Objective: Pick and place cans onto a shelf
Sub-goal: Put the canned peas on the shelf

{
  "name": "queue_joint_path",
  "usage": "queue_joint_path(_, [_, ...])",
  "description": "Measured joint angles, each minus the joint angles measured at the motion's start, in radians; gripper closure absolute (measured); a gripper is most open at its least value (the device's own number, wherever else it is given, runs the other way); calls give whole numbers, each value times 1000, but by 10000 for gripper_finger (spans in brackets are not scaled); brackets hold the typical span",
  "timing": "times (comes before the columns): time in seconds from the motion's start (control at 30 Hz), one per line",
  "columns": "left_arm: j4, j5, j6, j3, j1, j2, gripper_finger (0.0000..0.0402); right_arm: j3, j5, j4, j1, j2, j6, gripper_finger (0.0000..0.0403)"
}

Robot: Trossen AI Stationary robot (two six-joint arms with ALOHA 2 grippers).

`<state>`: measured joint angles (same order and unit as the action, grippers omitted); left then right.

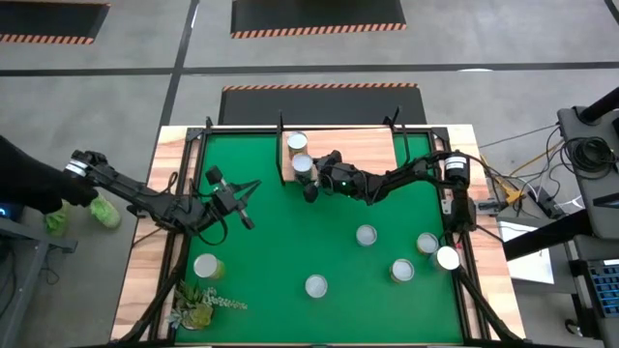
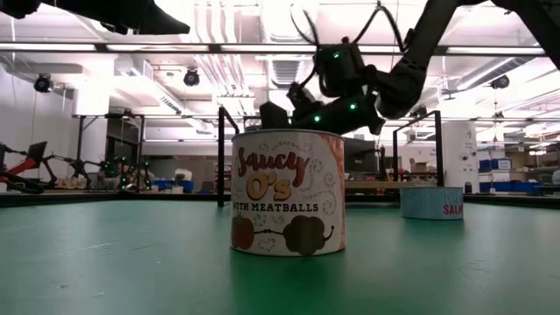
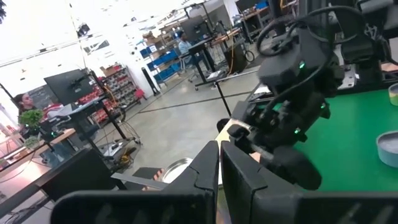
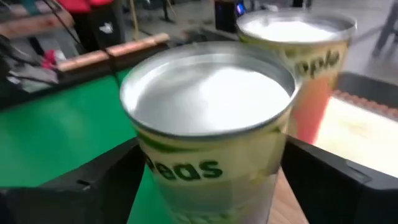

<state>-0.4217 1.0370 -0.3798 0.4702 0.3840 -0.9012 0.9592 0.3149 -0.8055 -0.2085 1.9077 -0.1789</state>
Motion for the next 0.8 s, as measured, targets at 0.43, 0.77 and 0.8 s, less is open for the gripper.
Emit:
queue_joint_path(0.43, [-5, -2, 4, 0, 0, 0, 402, 69, -141, 332, -12, -123, -46, 38])
queue_joint_path(0.77, [-5, -2, 5, 0, 0, 0, 402, 100, -133, 776, -12, -339, 22, 49])
queue_joint_path(0.8, [-5, -2, 5, 0, 0, 0, 402, 93, -134, 798, -12, -356, 23, 58])
